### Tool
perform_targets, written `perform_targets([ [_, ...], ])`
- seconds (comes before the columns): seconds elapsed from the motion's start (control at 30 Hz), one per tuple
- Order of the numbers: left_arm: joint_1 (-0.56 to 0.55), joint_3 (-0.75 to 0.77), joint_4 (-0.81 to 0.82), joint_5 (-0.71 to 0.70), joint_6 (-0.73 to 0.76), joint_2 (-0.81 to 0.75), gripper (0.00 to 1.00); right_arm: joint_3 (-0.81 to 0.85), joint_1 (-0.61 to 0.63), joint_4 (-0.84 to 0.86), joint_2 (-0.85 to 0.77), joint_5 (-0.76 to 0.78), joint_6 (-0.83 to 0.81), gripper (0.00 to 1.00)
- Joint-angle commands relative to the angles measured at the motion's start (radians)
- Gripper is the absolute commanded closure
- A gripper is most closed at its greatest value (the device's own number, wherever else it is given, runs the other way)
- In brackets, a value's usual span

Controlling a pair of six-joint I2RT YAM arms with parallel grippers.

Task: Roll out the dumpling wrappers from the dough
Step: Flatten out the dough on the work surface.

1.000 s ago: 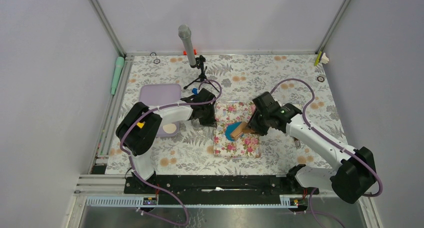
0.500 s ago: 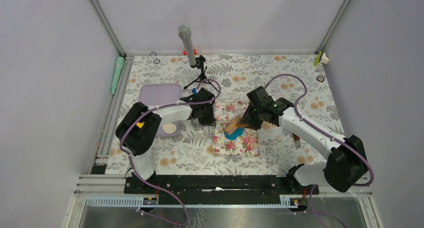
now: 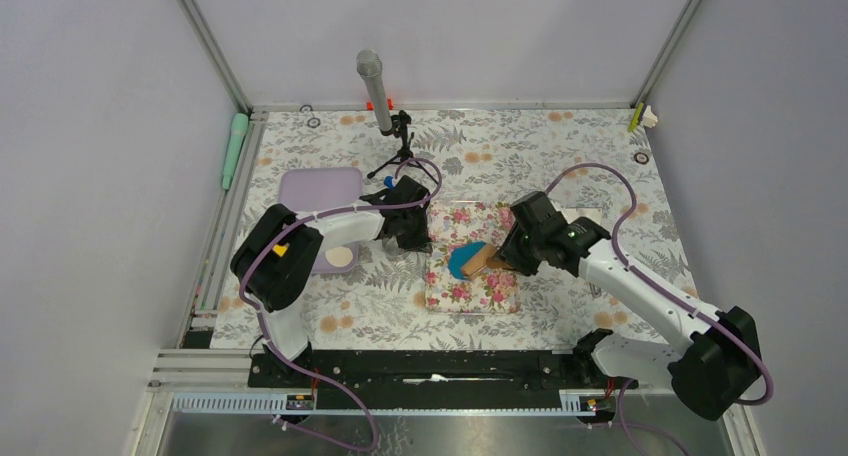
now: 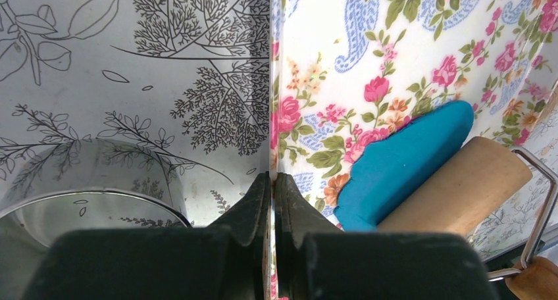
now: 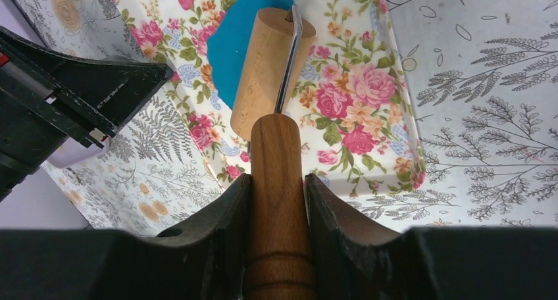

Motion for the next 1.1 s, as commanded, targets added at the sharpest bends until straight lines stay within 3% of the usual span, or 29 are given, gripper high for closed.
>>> perform_targets([
  [0.0,0.001,0.006,0.032,0.011,0.005,-0.016,1.00,-0.082,-0.004,-0.252,0.107,0.165,-0.041,1.00],
  [0.4,-0.014,0.017,0.021,0.018,0.022,-0.026,1.00,-0.036,-0.004,-0.122,0.335,0.157,-0.079,1.00],
  [0.8,0.004,0.012,0.008,0.003,0.006,-0.033,1.00,-0.088,-0.003,-0.330,0.081,0.165,-0.077,1.00],
  [1.07,0.006,0.015,0.002,-0.001,0.009,-0.032,1.00,-0.103,-0.003,-0.213,0.211,0.168,-0.099,1.00],
])
